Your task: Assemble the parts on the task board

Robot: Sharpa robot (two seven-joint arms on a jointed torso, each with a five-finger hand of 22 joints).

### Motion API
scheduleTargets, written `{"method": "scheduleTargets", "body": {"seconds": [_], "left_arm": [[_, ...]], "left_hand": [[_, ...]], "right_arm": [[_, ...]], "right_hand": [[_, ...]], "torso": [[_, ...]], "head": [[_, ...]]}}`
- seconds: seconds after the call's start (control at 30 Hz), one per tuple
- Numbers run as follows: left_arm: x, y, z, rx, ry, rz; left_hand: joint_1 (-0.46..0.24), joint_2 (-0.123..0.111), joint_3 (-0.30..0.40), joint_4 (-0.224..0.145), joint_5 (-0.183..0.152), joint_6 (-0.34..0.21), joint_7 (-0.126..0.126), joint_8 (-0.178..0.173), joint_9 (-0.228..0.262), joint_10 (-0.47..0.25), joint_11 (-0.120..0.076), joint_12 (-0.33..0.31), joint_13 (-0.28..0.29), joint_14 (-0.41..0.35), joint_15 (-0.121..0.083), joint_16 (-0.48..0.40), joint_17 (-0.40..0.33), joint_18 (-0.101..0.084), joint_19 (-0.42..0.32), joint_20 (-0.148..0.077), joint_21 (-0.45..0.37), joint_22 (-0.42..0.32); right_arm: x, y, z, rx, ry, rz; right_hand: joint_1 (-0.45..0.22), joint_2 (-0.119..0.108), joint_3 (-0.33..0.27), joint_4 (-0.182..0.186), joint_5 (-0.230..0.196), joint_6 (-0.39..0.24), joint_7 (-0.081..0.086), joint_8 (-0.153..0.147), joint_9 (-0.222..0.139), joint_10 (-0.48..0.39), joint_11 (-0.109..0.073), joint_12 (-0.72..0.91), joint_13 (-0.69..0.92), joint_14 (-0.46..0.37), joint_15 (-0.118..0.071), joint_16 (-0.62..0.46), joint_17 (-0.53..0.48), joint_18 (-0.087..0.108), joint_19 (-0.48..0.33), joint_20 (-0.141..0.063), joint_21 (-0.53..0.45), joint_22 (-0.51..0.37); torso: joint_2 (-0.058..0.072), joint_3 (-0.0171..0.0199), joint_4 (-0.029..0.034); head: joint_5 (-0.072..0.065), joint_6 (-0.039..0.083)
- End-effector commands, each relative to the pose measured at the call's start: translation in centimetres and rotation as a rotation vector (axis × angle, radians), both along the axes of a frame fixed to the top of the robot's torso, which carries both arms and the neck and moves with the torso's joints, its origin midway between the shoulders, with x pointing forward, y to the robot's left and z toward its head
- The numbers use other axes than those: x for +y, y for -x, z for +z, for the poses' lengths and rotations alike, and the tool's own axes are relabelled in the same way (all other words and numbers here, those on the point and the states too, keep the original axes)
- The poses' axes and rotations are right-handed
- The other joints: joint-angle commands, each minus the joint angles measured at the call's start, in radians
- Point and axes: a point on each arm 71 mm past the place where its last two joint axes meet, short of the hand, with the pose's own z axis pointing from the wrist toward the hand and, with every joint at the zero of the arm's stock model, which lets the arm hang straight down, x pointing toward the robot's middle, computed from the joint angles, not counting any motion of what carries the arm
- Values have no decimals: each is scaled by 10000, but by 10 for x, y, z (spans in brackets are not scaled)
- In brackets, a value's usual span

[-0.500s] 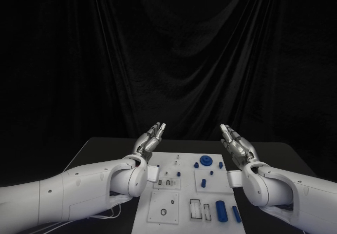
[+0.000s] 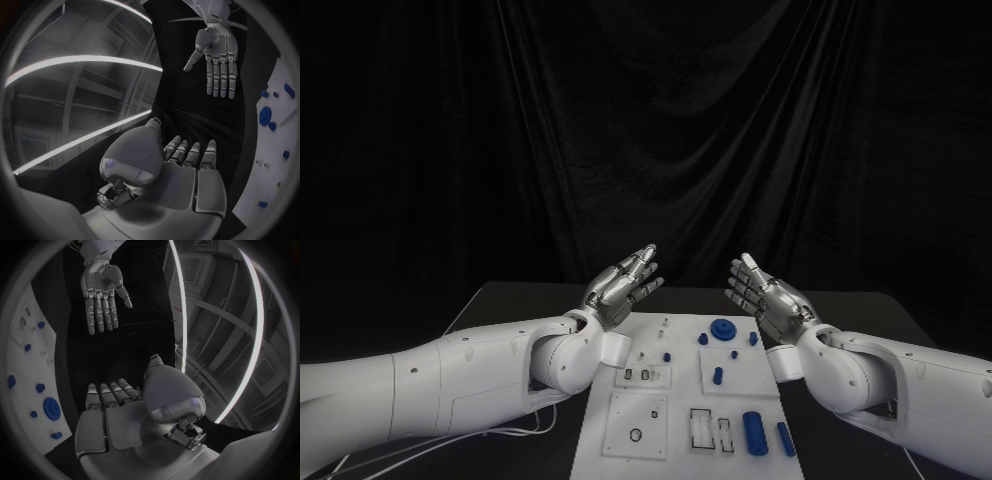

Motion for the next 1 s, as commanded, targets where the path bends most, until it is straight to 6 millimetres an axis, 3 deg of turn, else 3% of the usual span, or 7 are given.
{"method": "scheduleTargets", "body": {"seconds": [0.03,0.1,0.13,0.5,0.7,0.8,1.0], "left_arm": [[-3,0,8,-258,1524,-624],[-3,0,8,-262,1567,-653],[21,-2,12,-1582,1322,-1618],[35,4,15,-1918,974,-1494],[53,13,19,-2099,887,-1142],[66,19,21,-2211,830,-829],[84,28,27,-2460,771,-308]], "left_hand": [[1129,-73,428,-540,1100,656,249,239,91,204,417,745,124,190,363,321,119,197,394,341,312,179],[1222,-112,589,-697,1232,767,265,289,106,270,530,971,152,246,393,398,136,180,502,360,376,207],[1278,-159,742,-848,1351,908,286,351,124,347,650,1192,178,297,402,466,150,169,604,364,437,233],[1090,-423,1650,-1317,1601,1791,443,785,221,953,1301,2578,316,1117,606,1444,340,-14,2086,388,1380,662],[922,-676,2246,-1464,1713,2239,488,964,247,1314,1537,3185,362,2619,987,3082,623,-406,3621,374,2376,1093],[819,-840,2564,-1494,1773,2401,508,1013,258,1469,1629,3430,386,3505,1146,4156,774,-588,4089,357,2713,1230],[713,-1021,2986,-1540,1890,2705,519,1111,286,1860,1751,4039,462,4314,1085,5268,1040,-610,4727,279,3272,1486]], "right_arm": [[4,1,4,169,-1087,698],[4,1,4,170,-1093,704],[-27,5,19,-281,-1797,1923],[-40,9,27,-472,-1828,2162],[-39,7,33,-624,-1670,2460],[-42,5,37,-766,-1274,2438],[-56,3,49,-1472,-135,2203]], "right_hand": [[148,5,15,0,80,42,131,190,27,19,158,93,46,-9,132,-38,-16,24,11,180,-23,-260],[267,0,14,-1,173,194,330,542,78,106,409,326,121,23,276,28,37,94,85,395,41,-209],[290,-9,7,-3,183,247,394,643,95,126,431,377,134,38,299,56,56,112,96,429,49,-203],[891,-111,31,-33,712,882,730,1559,223,476,807,1441,318,523,769,781,360,308,560,1070,365,-20],[1864,-340,253,-383,1312,1382,747,1969,277,993,1184,2902,505,1569,1007,1797,701,147,1421,1163,847,190],[3484,-745,711,-1667,2067,2221,638,2596,379,2094,1195,5168,833,4181,1060,3874,1368,108,5244,1138,2817,1017],[4336,-831,1218,-2451,2043,3128,615,2992,433,2496,1175,6188,854,5505,833,4683,1496,412,7034,1086,3579,1214]], "torso": [[0,-1,0],[0,-1,0],[276,-8,-85],[542,10,133],[619,2,212],[685,-12,247],[854,-24,183]], "head": [[-2,-1],[-2,-1],[-194,-915],[-309,-1110],[-447,-1495],[-551,-1712],[-407,-2024]]}}
